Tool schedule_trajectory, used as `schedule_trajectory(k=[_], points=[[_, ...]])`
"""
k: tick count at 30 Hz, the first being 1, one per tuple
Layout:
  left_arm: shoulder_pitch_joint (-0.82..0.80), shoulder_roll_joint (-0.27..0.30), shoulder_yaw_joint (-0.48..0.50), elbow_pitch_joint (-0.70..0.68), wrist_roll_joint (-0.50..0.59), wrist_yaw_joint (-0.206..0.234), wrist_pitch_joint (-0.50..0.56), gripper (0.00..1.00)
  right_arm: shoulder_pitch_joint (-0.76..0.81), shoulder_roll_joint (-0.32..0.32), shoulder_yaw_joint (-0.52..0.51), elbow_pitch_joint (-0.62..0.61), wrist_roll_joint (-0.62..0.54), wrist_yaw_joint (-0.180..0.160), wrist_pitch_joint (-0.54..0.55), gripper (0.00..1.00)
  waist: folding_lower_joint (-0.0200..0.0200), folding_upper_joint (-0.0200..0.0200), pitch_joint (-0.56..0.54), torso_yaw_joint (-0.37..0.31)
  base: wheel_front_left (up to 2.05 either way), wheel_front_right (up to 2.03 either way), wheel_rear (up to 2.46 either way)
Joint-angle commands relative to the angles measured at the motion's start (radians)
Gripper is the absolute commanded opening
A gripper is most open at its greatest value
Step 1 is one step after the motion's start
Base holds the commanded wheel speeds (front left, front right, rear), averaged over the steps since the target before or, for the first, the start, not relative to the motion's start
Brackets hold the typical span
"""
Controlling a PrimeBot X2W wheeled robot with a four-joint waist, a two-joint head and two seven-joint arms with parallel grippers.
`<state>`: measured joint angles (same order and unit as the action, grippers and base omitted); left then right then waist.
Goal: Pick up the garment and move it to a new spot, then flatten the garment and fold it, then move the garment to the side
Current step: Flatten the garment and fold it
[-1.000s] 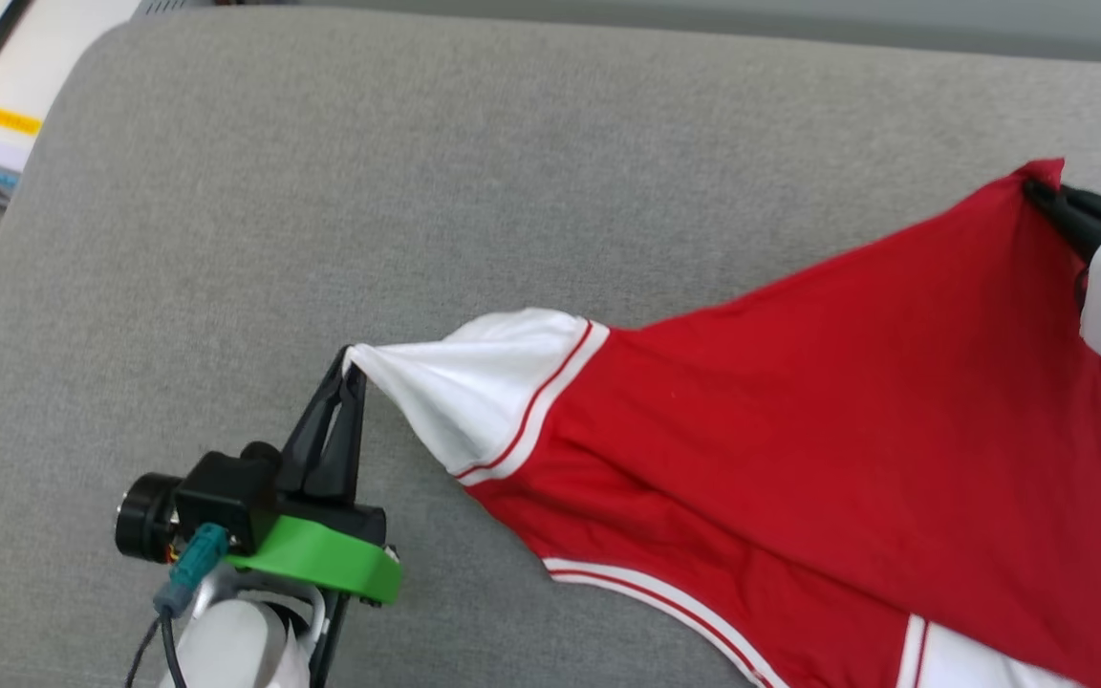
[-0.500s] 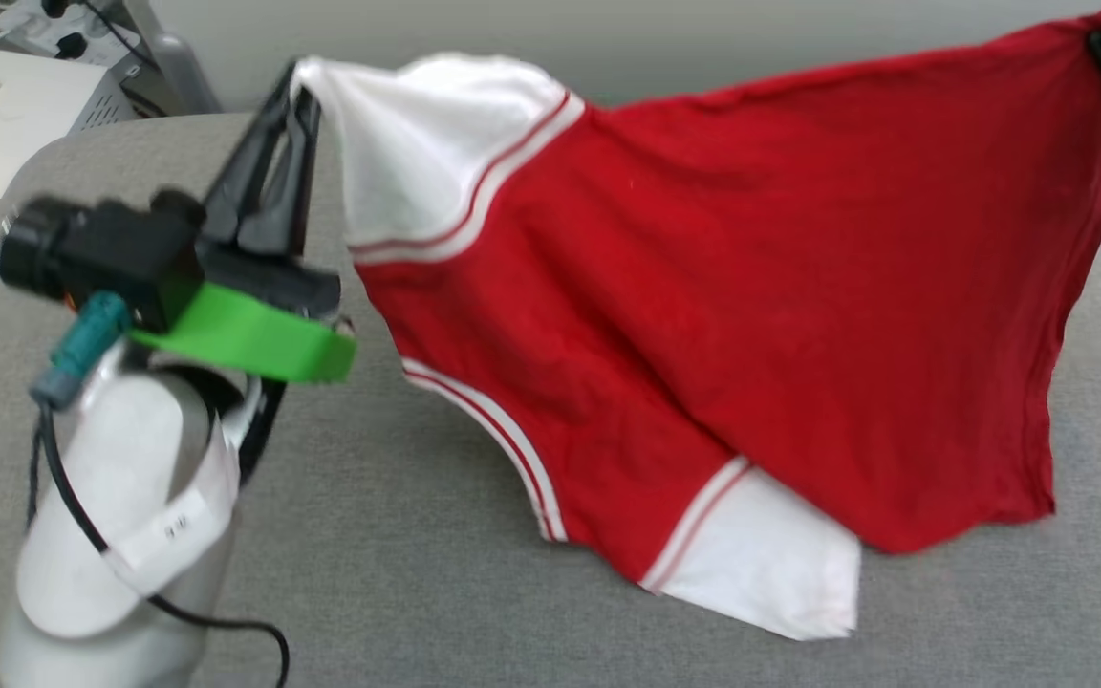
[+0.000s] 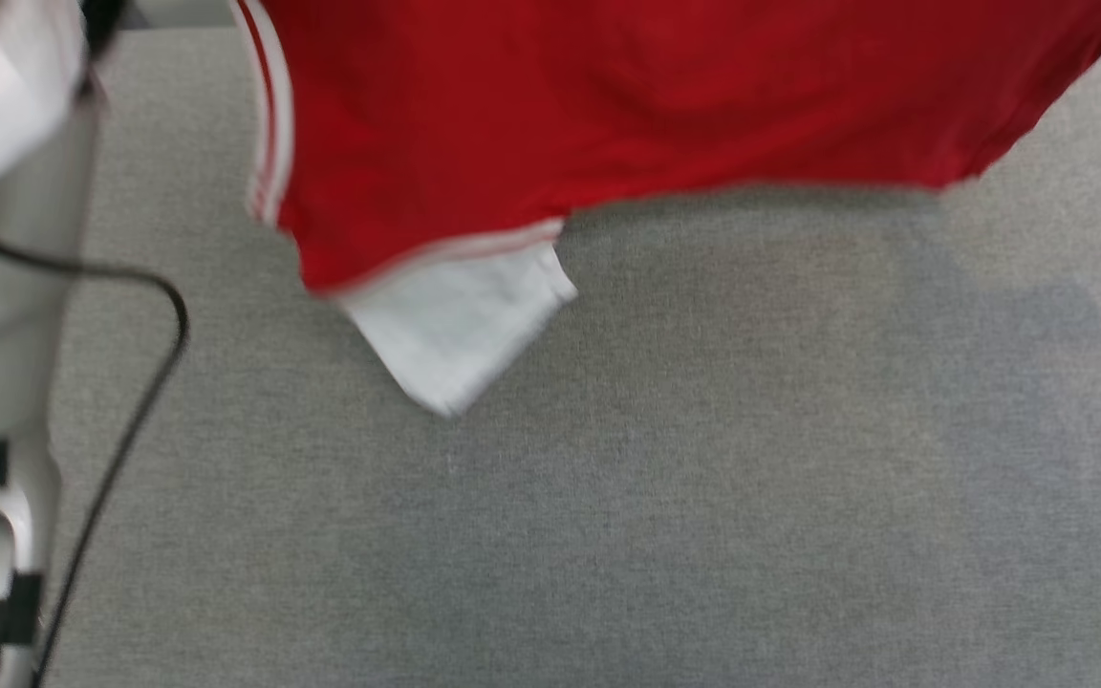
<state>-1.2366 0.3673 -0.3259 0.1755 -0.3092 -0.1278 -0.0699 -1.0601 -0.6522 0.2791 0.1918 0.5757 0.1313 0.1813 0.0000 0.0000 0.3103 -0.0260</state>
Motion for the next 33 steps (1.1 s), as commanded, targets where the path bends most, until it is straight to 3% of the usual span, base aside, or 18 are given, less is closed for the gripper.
schedule_trajectory(k=[1, 9, 16, 24, 33], points=[[-0.079, -0.002, -0.012, 0.029, -0.009, -0.002, -0.002, 0.00, -0.066, 0.017, -0.005, 0.021, -0.019, -0.001, 0.000, 0.00, 0.0000, 0.0000, 0.103, -0.023, 0.00, 0.00, 0.00], [-0.486, 0.021, -0.111, 0.234, -0.028, -0.003, -0.036, 0.00, -0.420, 0.079, 0.016, 0.203, -0.117, -0.001, -0.051, 0.00, 0.0000, 0.0000, 0.220, -0.047, 0.00, 0.00, 0.00], [-0.694, 0.027, -0.177, 0.396, -0.078, -0.003, -0.093, 0.00, -0.638, 0.119, 0.065, 0.379, -0.149, -0.001, -0.120, 0.00, 0.0000, 0.0000, 0.279, -0.059, 0.00, 0.00, 0.00], [-0.714, 0.036, -0.253, 0.516, -0.136, -0.003, -0.157, 0.00, -0.690, 0.162, 0.161, 0.528, -0.119, -0.001, -0.210, 0.00, 0.0000, 0.0000, 0.337, -0.061, 0.00, 0.00, 0.00], [-0.562, 0.063, -0.316, 0.535, -0.206, -0.003, -0.189, 0.00, -0.572, 0.201, 0.274, 0.608, -0.038, -0.001, -0.298, 0.00, 0.0000, 0.0000, 0.325, -0.054, 0.00, 0.00, 0.00]])
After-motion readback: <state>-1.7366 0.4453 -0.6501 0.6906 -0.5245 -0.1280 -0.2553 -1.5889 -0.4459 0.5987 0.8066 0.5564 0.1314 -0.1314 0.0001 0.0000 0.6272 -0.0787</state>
